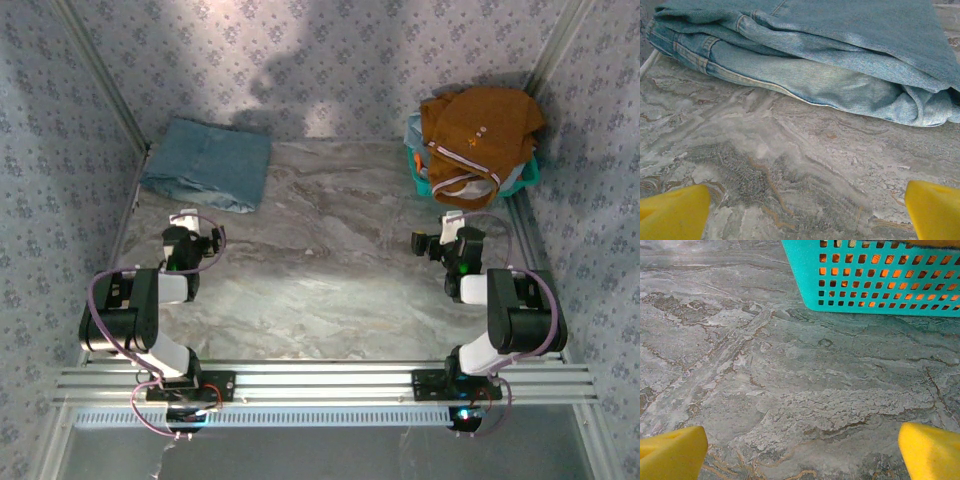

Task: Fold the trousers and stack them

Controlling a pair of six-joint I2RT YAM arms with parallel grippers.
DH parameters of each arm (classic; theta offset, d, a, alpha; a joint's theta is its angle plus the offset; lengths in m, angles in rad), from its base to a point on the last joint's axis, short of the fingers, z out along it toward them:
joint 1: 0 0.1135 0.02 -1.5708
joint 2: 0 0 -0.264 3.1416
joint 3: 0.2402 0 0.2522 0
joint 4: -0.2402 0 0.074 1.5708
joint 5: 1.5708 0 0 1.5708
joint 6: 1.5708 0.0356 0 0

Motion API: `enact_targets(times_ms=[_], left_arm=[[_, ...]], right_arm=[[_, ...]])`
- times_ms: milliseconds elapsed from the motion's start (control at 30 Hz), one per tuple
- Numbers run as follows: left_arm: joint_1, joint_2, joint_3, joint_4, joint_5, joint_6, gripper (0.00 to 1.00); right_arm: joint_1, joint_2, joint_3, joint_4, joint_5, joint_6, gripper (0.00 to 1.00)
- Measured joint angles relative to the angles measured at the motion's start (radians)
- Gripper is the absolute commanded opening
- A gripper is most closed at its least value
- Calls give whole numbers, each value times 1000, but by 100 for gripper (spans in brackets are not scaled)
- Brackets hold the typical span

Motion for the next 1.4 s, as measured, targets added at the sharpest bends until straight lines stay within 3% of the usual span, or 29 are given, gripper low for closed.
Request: enact_targets(times_ms=[1400], left_arm=[[0, 0, 0, 0, 0, 0, 100]], right_arm=[[-4, 0, 2, -1, 24, 4, 100]])
